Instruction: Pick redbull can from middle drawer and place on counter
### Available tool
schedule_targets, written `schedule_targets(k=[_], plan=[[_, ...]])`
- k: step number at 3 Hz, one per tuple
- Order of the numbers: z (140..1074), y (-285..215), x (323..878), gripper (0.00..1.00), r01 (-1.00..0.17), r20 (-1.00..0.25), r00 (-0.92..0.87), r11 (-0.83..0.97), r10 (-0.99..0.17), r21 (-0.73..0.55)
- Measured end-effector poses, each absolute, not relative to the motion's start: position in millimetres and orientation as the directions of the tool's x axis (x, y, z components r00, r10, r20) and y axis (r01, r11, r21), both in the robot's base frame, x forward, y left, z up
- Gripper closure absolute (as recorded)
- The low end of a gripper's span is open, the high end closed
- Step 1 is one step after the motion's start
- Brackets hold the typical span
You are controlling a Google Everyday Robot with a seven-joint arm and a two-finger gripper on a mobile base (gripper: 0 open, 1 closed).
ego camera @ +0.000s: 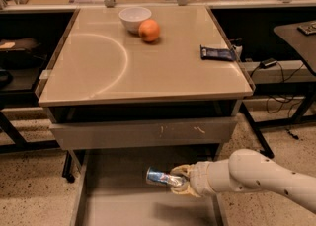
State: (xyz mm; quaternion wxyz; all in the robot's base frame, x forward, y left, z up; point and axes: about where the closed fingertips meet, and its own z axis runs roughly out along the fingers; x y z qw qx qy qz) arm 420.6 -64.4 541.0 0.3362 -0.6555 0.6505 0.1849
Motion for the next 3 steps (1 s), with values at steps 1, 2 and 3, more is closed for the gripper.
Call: schedule_targets(k=[1,2,3], plan=[[553.4,-66.7,423.4,1.00,-0.972,-0.664,0.104,0.065,-0.741,-0.224],[543.0,-66.1,417.6,1.00,-0.981,-0.687,0.081,0.064,-0.722,-0.184],[585.4,-64.6,396.2,1.00,-0.970,-0.699,0.149,0.033,-0.700,-0.240]])
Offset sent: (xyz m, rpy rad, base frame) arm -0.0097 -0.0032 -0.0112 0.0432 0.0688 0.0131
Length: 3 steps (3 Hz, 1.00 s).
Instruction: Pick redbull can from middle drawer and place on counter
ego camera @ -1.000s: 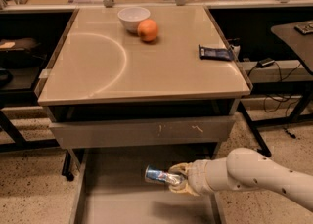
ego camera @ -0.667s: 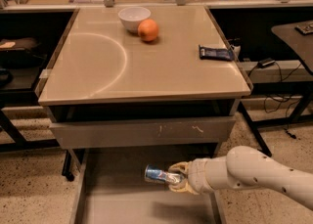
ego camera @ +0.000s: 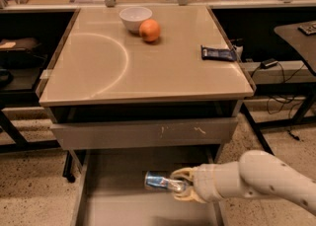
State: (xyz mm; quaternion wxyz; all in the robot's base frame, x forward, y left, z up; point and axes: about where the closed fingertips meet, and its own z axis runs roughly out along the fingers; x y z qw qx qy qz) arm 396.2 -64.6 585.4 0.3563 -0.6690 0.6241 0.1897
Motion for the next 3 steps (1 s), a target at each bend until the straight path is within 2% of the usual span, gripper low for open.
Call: schedule_targets(k=[2,3], plan=[[738.1,-103.1,383.1,1.00,-0.873,-0.641,0.350,0.009,-0.683,-0.487],[792.7,-120.5,404.6,1.00,-0.835,-0.625,0.399,0.015,-0.671,-0.549]])
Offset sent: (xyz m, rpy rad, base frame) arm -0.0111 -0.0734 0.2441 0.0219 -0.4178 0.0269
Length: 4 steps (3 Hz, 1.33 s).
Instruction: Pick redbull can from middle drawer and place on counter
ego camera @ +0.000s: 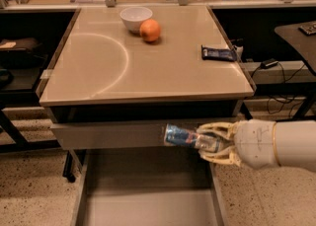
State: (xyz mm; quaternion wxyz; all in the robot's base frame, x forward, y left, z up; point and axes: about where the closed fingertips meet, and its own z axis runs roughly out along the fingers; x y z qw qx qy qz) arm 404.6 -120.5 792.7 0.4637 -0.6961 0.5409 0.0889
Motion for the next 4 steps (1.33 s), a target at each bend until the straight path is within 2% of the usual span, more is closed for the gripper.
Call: schedule_targets(k=[2,4], plan=[[811.3,-125.6,414.6,1.00,-0.816,-0.614,0.415,0.023,-0.671,-0.577],[852.6,-82.7,454.9,1.00,-0.744,-0.534,0.563,-0.106,-0.630,-0.659]])
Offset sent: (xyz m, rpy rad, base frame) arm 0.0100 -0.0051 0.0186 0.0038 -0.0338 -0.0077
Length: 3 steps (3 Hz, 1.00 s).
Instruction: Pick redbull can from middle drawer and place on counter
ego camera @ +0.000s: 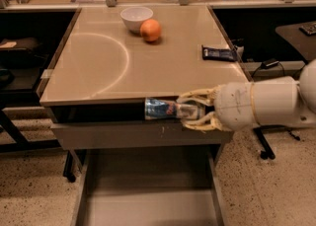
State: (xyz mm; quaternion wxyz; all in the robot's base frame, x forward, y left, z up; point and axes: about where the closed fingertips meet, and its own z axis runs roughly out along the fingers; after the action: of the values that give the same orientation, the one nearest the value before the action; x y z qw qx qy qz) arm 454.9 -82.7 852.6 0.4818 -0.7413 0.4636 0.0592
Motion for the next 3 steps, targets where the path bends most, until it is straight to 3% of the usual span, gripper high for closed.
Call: schedule_targets(k=[2,3], plan=[[898.9,-38.1,530.3,1.00,-0.710,-0.551,0.647,-0.151,-0.527,-0.688],[901.6,-39.2,567.4,1.00,-0.752,-0.608,0.587,-0.081,-0.535,-0.655]])
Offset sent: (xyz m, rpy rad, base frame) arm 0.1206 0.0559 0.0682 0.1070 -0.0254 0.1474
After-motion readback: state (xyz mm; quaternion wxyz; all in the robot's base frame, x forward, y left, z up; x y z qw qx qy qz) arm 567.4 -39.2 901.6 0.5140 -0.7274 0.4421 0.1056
